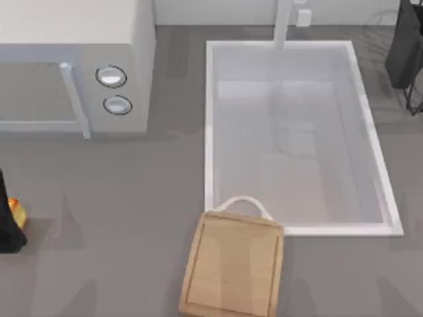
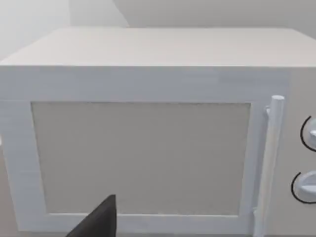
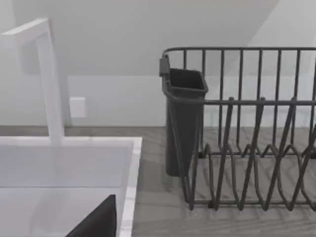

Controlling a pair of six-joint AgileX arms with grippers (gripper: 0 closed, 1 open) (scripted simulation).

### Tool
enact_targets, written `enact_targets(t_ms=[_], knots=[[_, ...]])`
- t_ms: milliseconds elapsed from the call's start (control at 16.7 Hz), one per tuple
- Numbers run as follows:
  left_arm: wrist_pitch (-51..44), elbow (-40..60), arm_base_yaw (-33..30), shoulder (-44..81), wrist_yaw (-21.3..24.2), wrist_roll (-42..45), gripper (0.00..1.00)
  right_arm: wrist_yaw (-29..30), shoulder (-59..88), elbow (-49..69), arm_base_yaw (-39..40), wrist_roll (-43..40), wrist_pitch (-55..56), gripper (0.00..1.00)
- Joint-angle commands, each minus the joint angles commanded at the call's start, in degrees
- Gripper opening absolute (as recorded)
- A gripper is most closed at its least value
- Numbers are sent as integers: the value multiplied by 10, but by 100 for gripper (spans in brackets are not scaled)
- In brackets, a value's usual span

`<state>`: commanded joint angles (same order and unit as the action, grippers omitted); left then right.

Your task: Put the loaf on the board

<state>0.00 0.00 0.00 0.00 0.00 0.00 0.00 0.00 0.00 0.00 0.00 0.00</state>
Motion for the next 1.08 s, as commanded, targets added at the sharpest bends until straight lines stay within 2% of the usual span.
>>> enact_targets(t_ms=[240, 480, 660, 1080], knots=[[-14, 18, 2, 19, -1, 5, 100, 0, 0, 0, 0, 0, 0, 100], [-89, 109, 11, 128, -3, 31, 100, 0, 0, 0, 0, 0, 0, 100], [-176, 206, 19, 272, -2, 60, 100, 0, 0, 0, 0, 0, 0, 100], [-406, 441, 37, 693, -1, 134, 100, 0, 0, 0, 0, 0, 0, 100]])
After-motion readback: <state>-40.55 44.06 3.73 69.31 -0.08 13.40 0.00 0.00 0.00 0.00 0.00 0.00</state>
